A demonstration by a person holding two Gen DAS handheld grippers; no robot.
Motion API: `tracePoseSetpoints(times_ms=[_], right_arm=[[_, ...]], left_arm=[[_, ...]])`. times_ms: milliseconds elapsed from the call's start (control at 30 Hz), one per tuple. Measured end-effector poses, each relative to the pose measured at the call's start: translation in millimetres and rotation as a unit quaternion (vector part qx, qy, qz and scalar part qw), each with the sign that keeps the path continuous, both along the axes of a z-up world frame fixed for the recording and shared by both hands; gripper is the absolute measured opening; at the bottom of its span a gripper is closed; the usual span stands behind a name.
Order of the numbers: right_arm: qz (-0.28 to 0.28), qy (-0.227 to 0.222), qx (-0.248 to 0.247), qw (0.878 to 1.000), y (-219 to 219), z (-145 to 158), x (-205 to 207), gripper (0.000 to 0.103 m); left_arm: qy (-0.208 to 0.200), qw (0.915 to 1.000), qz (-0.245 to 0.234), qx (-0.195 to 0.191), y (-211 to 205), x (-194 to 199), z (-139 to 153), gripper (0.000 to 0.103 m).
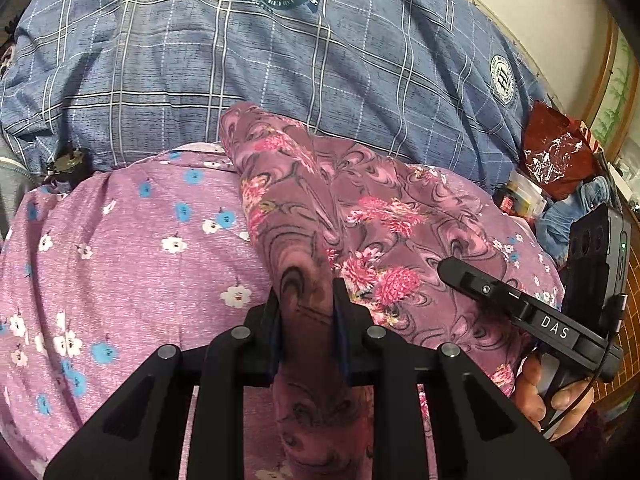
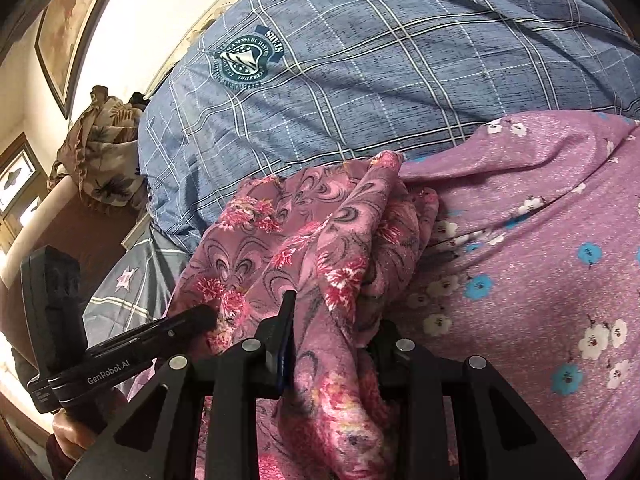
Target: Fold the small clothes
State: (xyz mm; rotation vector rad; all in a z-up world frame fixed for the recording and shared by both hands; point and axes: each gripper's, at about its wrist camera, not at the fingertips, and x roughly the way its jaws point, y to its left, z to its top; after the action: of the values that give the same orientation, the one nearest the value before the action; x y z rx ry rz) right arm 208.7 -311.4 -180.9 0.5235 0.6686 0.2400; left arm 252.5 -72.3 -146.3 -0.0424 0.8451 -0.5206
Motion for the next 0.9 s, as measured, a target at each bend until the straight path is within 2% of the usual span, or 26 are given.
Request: tracePoseSetpoints(times_ms=[900], right_arm=[[0.011,0.002,-0.006,1.0,14.5,-1.6,4.3,0.029]], left_arm=[[0.003,0.9999,0.006,0.009,7.2,-1.4,-2.0,0.019]])
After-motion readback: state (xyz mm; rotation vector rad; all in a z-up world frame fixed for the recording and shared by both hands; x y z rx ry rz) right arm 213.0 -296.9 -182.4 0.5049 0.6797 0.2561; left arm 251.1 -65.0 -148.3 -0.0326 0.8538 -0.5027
